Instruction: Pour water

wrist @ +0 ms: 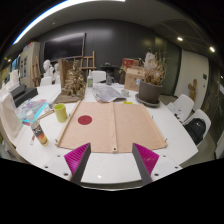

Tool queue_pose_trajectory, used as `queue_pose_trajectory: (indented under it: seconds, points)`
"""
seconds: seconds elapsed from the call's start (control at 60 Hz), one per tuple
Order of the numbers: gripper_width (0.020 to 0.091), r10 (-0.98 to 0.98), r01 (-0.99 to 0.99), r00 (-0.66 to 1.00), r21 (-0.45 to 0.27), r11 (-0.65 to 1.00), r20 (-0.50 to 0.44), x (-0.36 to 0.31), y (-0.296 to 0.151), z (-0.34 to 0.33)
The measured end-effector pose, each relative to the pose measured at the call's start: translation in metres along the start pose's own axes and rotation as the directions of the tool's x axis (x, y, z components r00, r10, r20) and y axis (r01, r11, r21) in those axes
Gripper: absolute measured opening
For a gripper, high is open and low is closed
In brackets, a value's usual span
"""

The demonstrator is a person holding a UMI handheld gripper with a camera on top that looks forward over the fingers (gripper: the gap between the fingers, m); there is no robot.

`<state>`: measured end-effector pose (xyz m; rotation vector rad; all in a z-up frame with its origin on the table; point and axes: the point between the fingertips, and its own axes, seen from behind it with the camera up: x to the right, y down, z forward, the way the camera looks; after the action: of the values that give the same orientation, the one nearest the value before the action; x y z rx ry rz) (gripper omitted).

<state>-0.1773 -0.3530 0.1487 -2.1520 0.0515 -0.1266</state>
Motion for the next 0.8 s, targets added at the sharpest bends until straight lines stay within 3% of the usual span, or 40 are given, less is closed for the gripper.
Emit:
queue_pose_trajectory:
  seconds: [0.417,0.65,0.8]
  points:
    - [0.0862,-0.037,0.04,0.989,-0.019,0.999,0.141,-0.161,0.027,0.007]
    - [0.0859,-0.068,0.06,0.976,0.047,0.997,0.209,-0.273,0.027,0.042]
    - [0.0862,-0.083,0.067,0.975,0.086,0.994,0.204,-0.322,0.022,0.079]
